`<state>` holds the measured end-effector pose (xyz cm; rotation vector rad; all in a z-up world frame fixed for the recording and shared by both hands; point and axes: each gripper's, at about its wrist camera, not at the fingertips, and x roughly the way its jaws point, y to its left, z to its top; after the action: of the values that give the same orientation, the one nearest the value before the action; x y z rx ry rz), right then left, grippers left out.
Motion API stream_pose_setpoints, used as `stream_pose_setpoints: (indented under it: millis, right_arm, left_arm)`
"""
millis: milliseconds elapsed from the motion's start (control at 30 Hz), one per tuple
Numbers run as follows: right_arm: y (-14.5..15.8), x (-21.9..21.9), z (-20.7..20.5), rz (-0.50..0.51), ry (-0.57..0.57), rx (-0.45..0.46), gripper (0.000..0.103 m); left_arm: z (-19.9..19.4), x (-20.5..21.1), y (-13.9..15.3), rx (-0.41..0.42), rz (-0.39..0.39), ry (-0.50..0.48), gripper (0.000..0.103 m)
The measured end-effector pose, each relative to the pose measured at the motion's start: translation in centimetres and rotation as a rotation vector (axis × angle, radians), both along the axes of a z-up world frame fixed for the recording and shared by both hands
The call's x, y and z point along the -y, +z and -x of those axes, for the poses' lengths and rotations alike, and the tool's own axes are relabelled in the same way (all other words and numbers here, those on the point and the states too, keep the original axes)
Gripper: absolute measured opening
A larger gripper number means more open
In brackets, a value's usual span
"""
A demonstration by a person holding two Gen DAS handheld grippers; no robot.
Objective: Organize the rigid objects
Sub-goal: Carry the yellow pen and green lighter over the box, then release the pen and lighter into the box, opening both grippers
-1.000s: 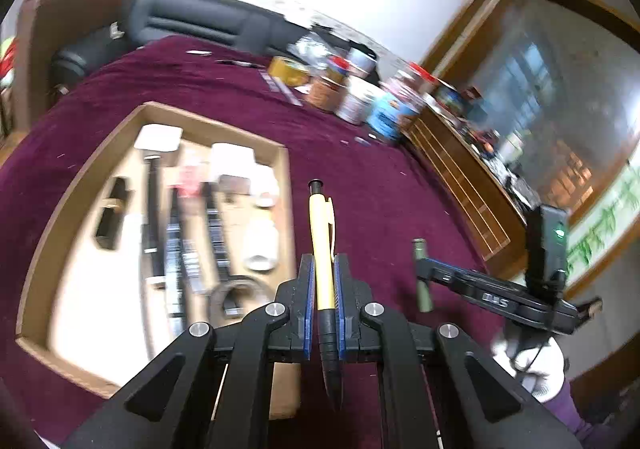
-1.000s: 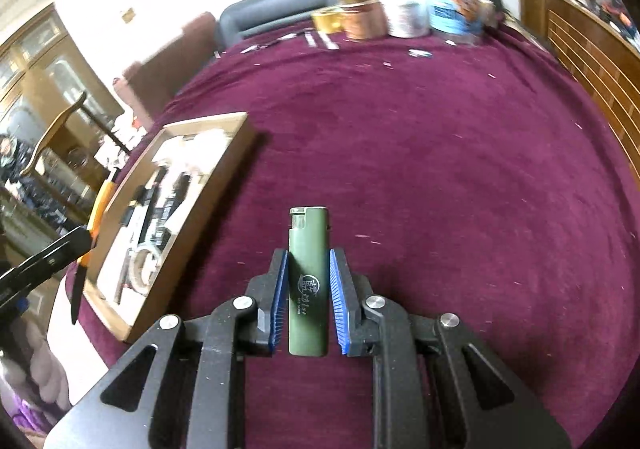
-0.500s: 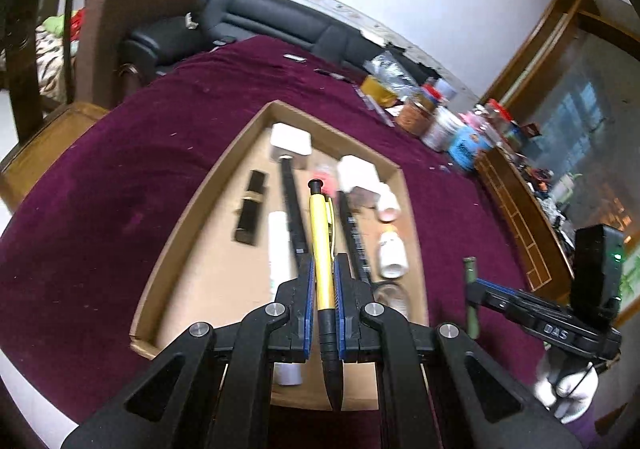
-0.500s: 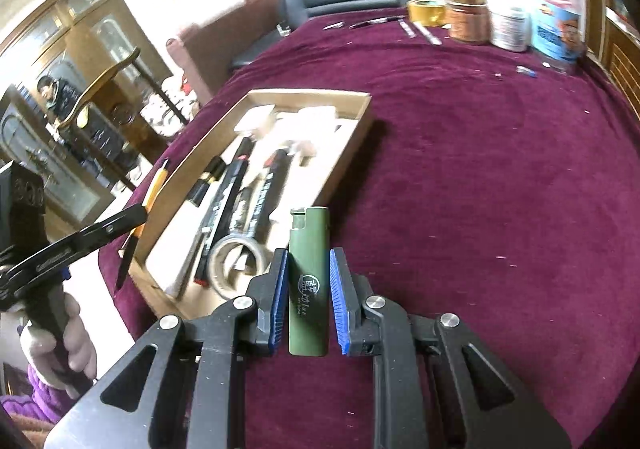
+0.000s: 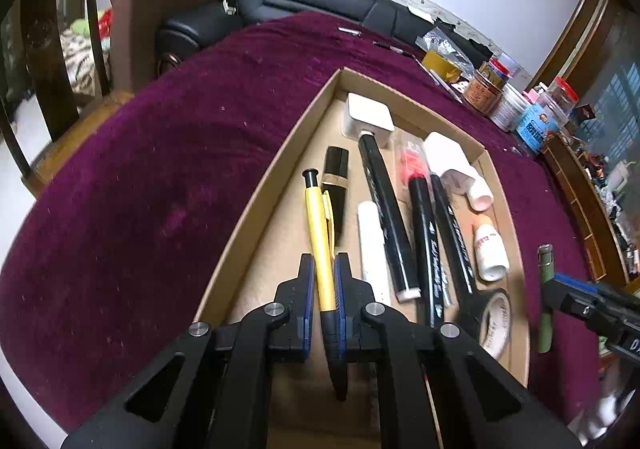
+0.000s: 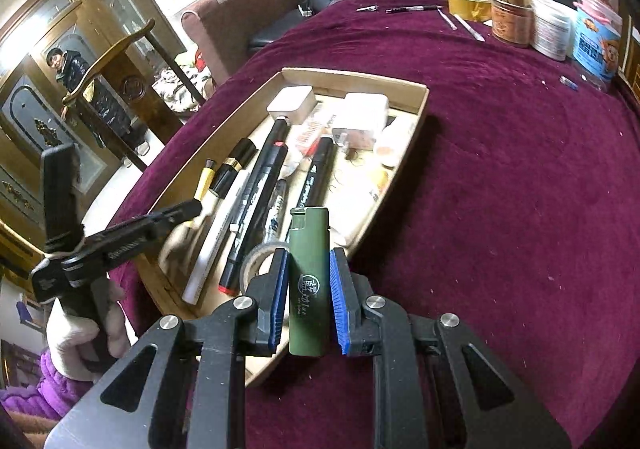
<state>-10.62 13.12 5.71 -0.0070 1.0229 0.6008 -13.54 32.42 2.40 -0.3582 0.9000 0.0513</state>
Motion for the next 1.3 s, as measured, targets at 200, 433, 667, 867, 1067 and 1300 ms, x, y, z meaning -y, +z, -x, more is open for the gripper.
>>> stream_pose_setpoints:
  millis: [200, 433, 667, 867, 1067, 1300]
  right_arm:
    - [0.0, -2.7, -2.1, 0.056, 0.0, 0.032, 0.018]
    - [-1.4, -6.1, -5.1, 0.172, -0.024, 0.071, 0.018]
    - [-3.1, -6.6, -7.3, 0.219, -0.082, 0.056, 0.018]
    - [-3.2, -6.4, -7.7, 0.221, -0.106, 0.056, 0.018]
    - [-3.1, -6.2, -7.5, 0.207, -0.118, 0.055, 0.018]
    - [-2.9, -5.8, -7.1, 0.145, -0.123, 0.028, 0.018]
  left_arm:
    - [-0.4, 0.6, 0.0, 0.013, -0.107, 0.019, 0.007]
    - [-0.2, 0.8, 0.4, 0.035, -0.12, 0.011, 0.015]
    - [0.0, 0.6, 1.1, 0.063, -0.125, 0.006, 0.033]
    - [-0.2, 0.6, 0.8, 0.05, -0.124, 0.008, 0.033]
    - [-0.1, 0.8, 0.8, 0.047, -0.134, 0.007, 0.033]
    - [0.1, 0.9, 0.9, 0.034, -0.142, 0.014, 0.044]
